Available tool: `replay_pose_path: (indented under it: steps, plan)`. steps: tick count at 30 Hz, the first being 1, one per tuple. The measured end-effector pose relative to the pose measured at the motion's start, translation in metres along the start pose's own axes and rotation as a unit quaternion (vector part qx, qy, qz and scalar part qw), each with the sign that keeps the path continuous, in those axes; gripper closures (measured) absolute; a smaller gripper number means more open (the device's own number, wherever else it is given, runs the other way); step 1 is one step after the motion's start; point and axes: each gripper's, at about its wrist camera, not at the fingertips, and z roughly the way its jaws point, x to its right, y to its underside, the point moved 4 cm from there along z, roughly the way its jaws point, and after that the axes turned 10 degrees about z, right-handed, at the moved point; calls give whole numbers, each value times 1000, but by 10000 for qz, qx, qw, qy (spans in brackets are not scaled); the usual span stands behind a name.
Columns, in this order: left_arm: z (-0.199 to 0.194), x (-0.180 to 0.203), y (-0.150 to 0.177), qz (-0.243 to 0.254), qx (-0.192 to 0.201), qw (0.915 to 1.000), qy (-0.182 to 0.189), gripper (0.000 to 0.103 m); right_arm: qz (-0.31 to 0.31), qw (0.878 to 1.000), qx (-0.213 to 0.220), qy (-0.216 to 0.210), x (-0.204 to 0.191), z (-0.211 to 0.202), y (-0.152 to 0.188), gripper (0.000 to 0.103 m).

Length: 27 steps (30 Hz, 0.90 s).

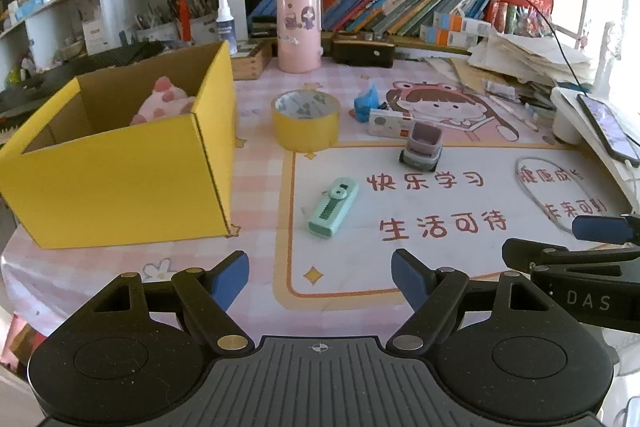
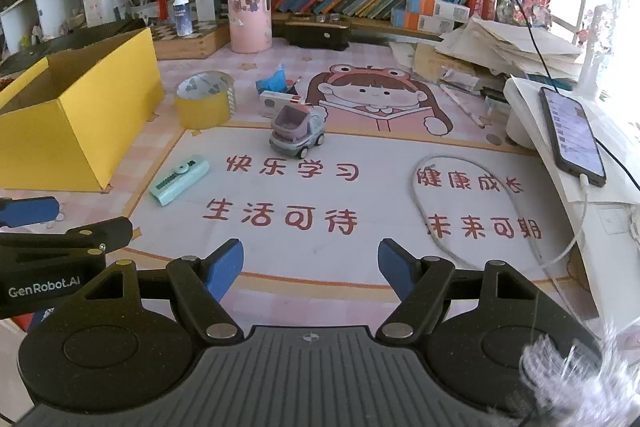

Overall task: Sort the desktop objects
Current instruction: 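Move the left tool toward the mint-green stapler on the desk mat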

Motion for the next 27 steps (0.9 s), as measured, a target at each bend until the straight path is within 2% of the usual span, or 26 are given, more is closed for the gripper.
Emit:
replay_pose_path:
  steps: [8,19,27]
  plan:
    - [21,9,-12,-88,-134,9999,-26,29,-52,9999,-122,-96,9,19,-14,33]
    - [48,15,-23,-333,-333,9985,-294,36,-179,9989,-206,-379,26,48,-34,33]
    - [68,14,-35,-536,-370,9967,-492,47,-339,9972,-236,-628,33,65,-49,33]
